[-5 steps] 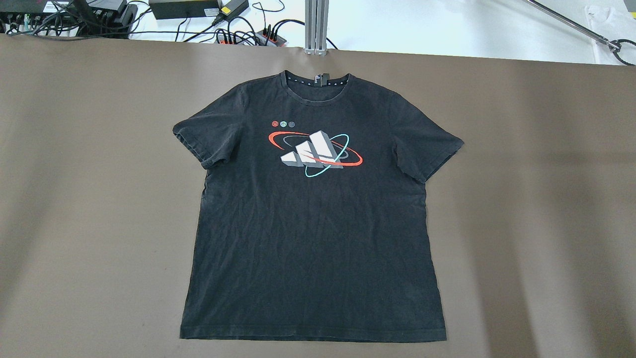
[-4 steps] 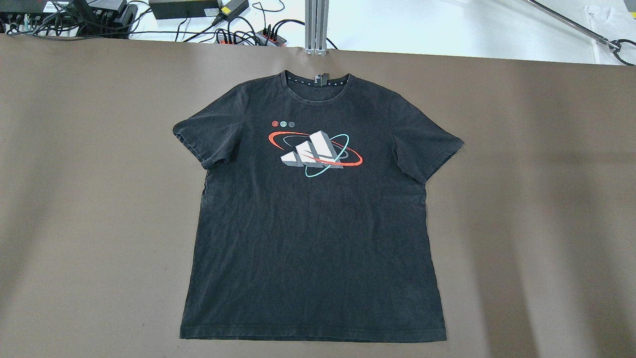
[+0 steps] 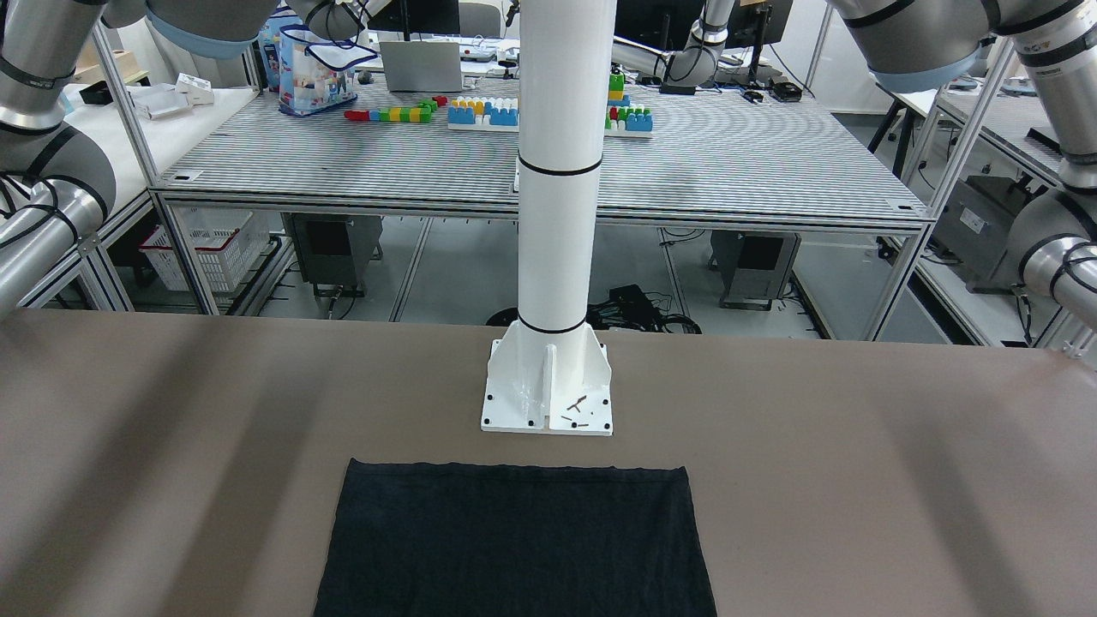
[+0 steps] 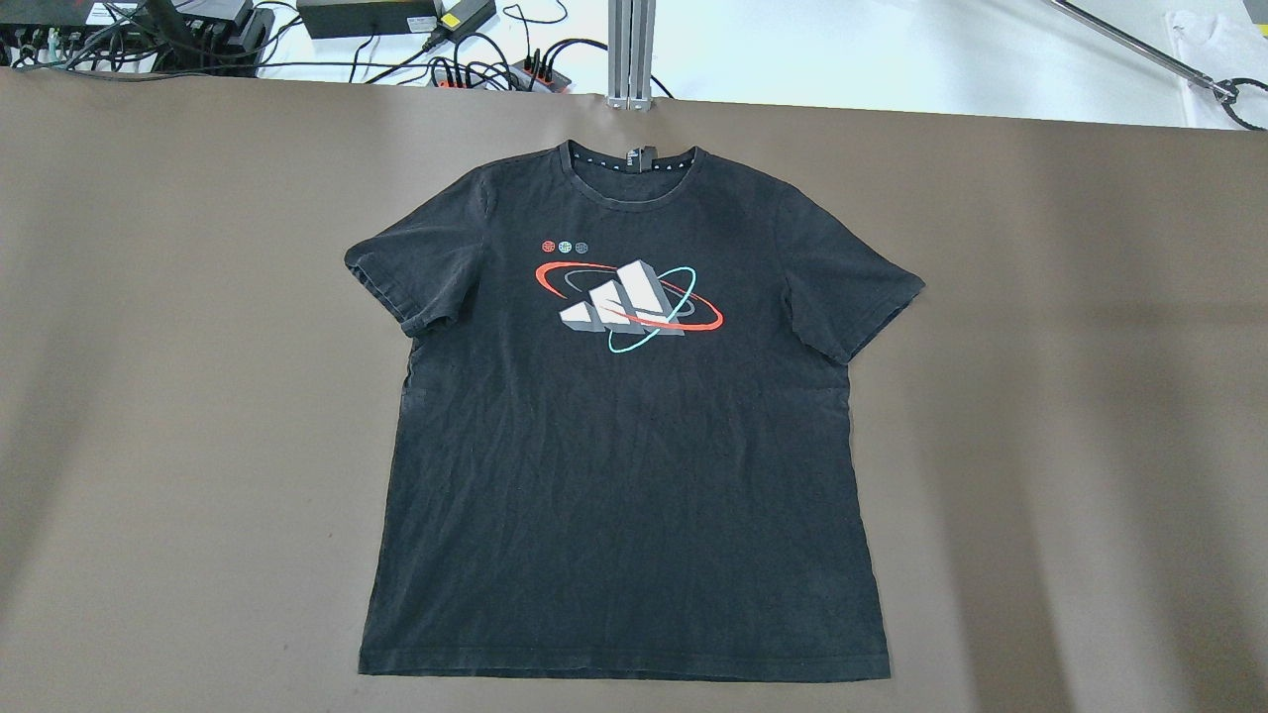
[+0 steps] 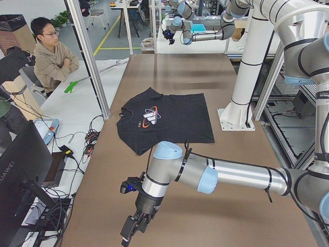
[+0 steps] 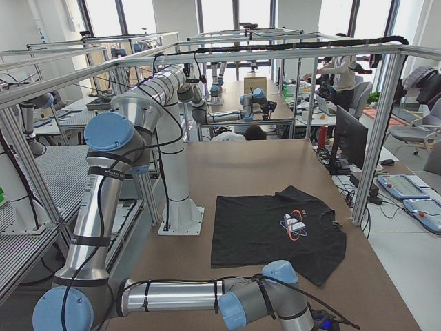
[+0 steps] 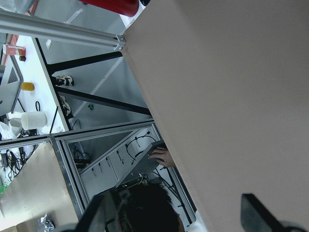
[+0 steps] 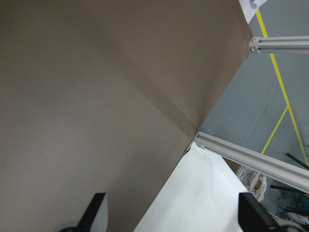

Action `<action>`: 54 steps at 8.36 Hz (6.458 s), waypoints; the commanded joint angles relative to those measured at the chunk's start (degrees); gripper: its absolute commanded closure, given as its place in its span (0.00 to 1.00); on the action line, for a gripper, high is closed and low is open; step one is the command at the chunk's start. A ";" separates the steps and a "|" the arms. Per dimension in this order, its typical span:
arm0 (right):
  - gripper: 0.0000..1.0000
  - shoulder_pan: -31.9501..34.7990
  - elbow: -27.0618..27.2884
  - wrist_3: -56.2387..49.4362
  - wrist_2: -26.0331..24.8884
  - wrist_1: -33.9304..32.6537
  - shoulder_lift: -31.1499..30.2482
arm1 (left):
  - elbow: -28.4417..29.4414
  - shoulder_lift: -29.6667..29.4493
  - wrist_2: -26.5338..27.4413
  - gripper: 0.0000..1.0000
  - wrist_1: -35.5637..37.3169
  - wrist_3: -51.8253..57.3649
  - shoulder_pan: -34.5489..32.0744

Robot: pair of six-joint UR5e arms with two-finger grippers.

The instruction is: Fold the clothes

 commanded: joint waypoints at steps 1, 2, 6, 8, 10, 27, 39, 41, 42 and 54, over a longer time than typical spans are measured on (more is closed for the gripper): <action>0.05 0.00 0.02 0.05 0.05 0.00 -0.05 | 0.64 3.14 1.42 0.00 -4.91 1.04 0.01; 0.05 0.00 -0.06 0.05 0.05 0.00 -0.22 | 0.99 3.41 1.42 0.00 -5.62 1.22 0.02; 0.05 -0.52 -0.15 7.29 0.49 2.36 0.39 | 0.82 3.33 0.63 0.00 -5.54 0.52 0.19; 0.06 -2.54 -0.67 20.38 11.68 2.29 3.89 | 0.47 3.24 0.63 0.00 -5.54 -0.01 0.28; 0.07 -8.40 -1.12 33.03 14.82 2.55 7.15 | 0.65 3.33 0.89 0.00 -5.63 -0.10 0.28; 0.43 -31.55 -28.01 73.18 12.36 24.61 30.54 | 0.03 2.63 0.45 0.00 -5.72 -0.98 0.37; 1.00 -31.29 -20.25 73.35 14.89 23.13 29.77 | 0.03 2.54 0.45 0.00 -5.63 -1.33 0.28; 1.00 -34.25 -11.44 79.11 14.91 13.24 31.40 | 0.21 2.54 0.45 0.00 -5.63 -1.33 0.28; 1.00 -36.19 -11.58 81.42 14.47 12.32 33.16 | 0.38 2.54 0.45 0.00 -5.63 -1.33 0.37; 0.05 -41.83 -23.79 88.47 2.60 12.66 45.31 | 0.65 -0.52 -19.18 0.00 -5.19 -19.58 7.53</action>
